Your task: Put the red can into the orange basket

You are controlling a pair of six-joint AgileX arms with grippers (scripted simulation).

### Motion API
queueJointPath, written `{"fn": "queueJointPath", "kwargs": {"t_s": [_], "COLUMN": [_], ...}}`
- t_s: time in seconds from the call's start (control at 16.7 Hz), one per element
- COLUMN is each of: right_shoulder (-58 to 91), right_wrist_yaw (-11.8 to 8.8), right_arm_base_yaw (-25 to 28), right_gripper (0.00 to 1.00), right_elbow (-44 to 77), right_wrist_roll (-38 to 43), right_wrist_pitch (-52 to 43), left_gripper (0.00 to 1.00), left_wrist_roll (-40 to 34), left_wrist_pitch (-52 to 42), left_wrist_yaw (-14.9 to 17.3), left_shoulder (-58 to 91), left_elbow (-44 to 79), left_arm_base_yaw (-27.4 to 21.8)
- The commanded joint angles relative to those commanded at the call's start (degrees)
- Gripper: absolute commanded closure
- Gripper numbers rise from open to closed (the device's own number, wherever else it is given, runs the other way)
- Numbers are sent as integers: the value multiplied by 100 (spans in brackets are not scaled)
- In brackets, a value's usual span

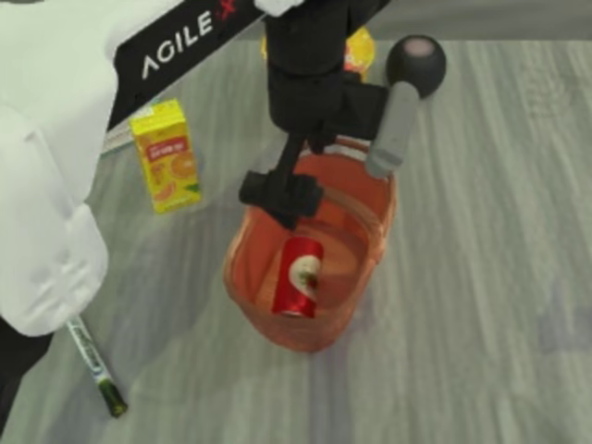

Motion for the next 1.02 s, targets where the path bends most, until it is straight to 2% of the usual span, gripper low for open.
{"fn": "queueJointPath", "kwargs": {"t_s": [0.66, 1.02], "right_shoulder": [0, 0], "right_wrist_yaw": [0, 0], "right_arm_base_yaw": [0, 0], "right_gripper": [0, 0], "right_elbow": [0, 0], "right_wrist_roll": [0, 0], "right_wrist_pitch": [0, 0], "left_gripper": [0, 45], "left_wrist_roll": [9, 9], "left_wrist_pitch": [545, 545], "left_wrist_yaw": [-7, -7], "left_shoulder": [-132, -132], "left_elbow": [-681, -681], "left_arm_base_yaw": [-25, -25]}}
